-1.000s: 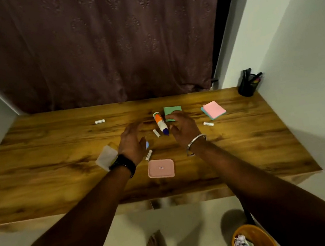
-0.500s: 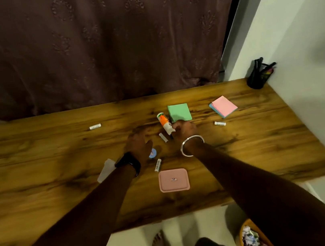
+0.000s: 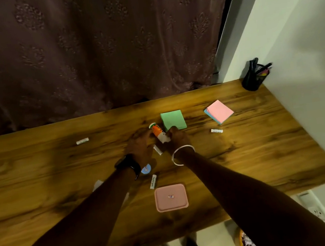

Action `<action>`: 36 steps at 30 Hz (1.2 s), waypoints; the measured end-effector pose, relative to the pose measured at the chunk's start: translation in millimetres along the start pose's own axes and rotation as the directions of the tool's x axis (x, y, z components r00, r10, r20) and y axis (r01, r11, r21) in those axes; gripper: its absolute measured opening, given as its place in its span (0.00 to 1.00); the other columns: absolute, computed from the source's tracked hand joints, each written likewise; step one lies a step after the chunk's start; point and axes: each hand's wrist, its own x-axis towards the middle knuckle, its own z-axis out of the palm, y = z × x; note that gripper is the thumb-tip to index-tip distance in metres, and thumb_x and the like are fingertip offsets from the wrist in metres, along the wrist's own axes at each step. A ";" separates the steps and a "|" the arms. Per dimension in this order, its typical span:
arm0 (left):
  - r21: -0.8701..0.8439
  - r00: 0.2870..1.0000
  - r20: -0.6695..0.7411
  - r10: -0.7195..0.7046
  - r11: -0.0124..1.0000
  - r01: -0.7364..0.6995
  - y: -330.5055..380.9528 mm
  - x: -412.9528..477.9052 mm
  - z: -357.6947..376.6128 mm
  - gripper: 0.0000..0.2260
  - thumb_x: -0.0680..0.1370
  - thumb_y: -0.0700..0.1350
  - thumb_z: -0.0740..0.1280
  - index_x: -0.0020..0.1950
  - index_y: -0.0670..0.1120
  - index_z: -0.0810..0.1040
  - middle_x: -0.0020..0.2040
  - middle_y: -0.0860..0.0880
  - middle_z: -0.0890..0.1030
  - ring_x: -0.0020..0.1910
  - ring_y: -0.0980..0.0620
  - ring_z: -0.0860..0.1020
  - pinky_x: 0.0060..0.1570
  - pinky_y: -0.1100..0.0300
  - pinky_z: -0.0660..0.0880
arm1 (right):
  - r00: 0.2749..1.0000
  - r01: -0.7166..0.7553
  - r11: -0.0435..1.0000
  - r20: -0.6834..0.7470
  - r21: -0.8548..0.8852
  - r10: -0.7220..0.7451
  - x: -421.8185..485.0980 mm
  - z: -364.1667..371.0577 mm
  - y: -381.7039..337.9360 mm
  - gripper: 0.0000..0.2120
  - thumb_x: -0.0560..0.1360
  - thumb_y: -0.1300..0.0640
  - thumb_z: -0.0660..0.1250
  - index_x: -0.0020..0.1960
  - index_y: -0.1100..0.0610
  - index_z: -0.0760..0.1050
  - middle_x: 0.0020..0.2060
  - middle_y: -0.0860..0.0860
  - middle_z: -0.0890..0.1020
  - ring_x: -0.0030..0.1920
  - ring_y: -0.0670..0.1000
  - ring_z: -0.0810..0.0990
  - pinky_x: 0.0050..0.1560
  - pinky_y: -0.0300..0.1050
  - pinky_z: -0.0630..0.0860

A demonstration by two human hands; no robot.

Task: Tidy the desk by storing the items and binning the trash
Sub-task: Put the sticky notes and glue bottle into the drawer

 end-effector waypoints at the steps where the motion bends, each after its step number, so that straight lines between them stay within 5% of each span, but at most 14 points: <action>1: 0.029 1.000 -0.003 0.024 0.999 -0.024 2.7 3.9 0.2 0.30 0.77 0.43 0.71 0.78 0.48 0.68 0.78 0.43 0.67 0.77 0.40 0.65 0.76 0.45 0.62 | 0.999 0.031 0.999 -0.028 0.013 -0.030 -0.5 -3.3 0.5 0.24 0.68 0.45 0.78 0.54 0.58 0.74 0.47 0.57 0.82 0.48 0.58 0.81 0.45 0.45 0.72; 6: 0.243 0.954 -0.056 0.296 0.930 -0.275 21.2 31.1 0.1 0.25 0.73 0.49 0.67 0.70 0.45 0.78 0.71 0.42 0.77 0.71 0.38 0.74 0.68 0.41 0.74 | 0.961 0.234 0.972 -0.153 0.018 -0.229 6.9 -24.7 -2.0 0.11 0.70 0.48 0.71 0.45 0.54 0.75 0.38 0.52 0.81 0.39 0.52 0.79 0.40 0.46 0.77; 8: 0.182 0.980 0.039 0.196 0.963 -0.200 20.6 44.1 2.9 0.31 0.75 0.47 0.72 0.77 0.50 0.69 0.76 0.44 0.71 0.76 0.38 0.67 0.75 0.40 0.64 | 0.947 0.294 0.956 -0.137 0.011 -0.290 12.0 -36.6 -9.0 0.11 0.67 0.49 0.71 0.45 0.54 0.77 0.40 0.51 0.82 0.41 0.52 0.80 0.42 0.41 0.72; 10: 0.079 0.996 0.063 0.069 0.994 -0.074 21.3 55.2 8.7 0.29 0.75 0.45 0.72 0.76 0.51 0.70 0.73 0.43 0.74 0.73 0.38 0.71 0.71 0.41 0.68 | 0.936 0.333 0.943 -0.133 0.026 -0.327 17.8 -46.7 -15.7 0.15 0.65 0.47 0.72 0.47 0.54 0.80 0.42 0.49 0.84 0.44 0.49 0.80 0.44 0.38 0.66; 15: -0.406 0.990 -0.026 -0.141 0.906 0.118 32.3 68.7 0.3 0.23 0.78 0.45 0.73 0.71 0.46 0.72 0.62 0.48 0.79 0.58 0.46 0.78 0.56 0.50 0.75 | 0.962 0.238 0.883 -0.224 0.405 -0.156 44.0 -56.6 -13.9 0.14 0.73 0.44 0.71 0.50 0.53 0.83 0.43 0.49 0.86 0.43 0.48 0.84 0.46 0.44 0.81; 18: -0.591 0.952 -0.075 -0.297 0.782 0.198 30.3 68.6 -3.8 0.21 0.78 0.46 0.74 0.68 0.43 0.73 0.56 0.46 0.80 0.55 0.47 0.79 0.51 0.53 0.75 | 0.968 0.193 0.972 -0.191 0.134 -0.166 77.0 -61.2 4.4 0.10 0.75 0.54 0.70 0.55 0.52 0.83 0.50 0.52 0.86 0.50 0.53 0.84 0.54 0.49 0.80; 23: -0.771 0.926 0.004 -0.377 0.589 0.243 16.5 62.2 4.2 0.17 0.78 0.52 0.73 0.61 0.48 0.73 0.52 0.42 0.83 0.49 0.40 0.85 0.51 0.39 0.82 | 0.926 0.331 0.812 0.333 -0.481 -0.180 122.7 -54.1 21.2 0.37 0.73 0.46 0.74 0.77 0.56 0.63 0.75 0.57 0.67 0.75 0.59 0.65 0.73 0.50 0.60; 26: -0.817 0.915 0.053 -0.400 0.509 0.270 16.7 57.3 8.3 0.13 0.78 0.50 0.73 0.59 0.50 0.73 0.51 0.43 0.83 0.48 0.38 0.85 0.49 0.37 0.82 | 0.889 0.395 0.763 0.423 -0.512 -0.176 137.9 -48.4 17.9 0.48 0.65 0.43 0.80 0.77 0.56 0.61 0.75 0.57 0.66 0.75 0.60 0.65 0.75 0.53 0.63; 31: -0.819 0.906 0.058 -0.420 0.498 0.284 18.0 58.2 9.1 0.17 0.78 0.51 0.74 0.61 0.48 0.73 0.52 0.41 0.83 0.48 0.39 0.85 0.48 0.39 0.83 | 0.905 0.367 0.696 0.411 -0.617 -0.113 148.1 -50.2 16.7 0.53 0.59 0.39 0.82 0.76 0.54 0.61 0.75 0.60 0.66 0.74 0.64 0.66 0.74 0.59 0.64; 36: -0.815 0.889 0.074 -0.453 0.487 0.316 23.1 66.2 10.8 0.15 0.75 0.46 0.76 0.57 0.53 0.74 0.51 0.38 0.82 0.48 0.34 0.84 0.48 0.34 0.82 | 0.971 0.107 0.964 0.233 -0.245 -0.048 140.1 -69.1 30.8 0.31 0.72 0.43 0.75 0.68 0.57 0.73 0.64 0.58 0.78 0.64 0.61 0.76 0.58 0.50 0.72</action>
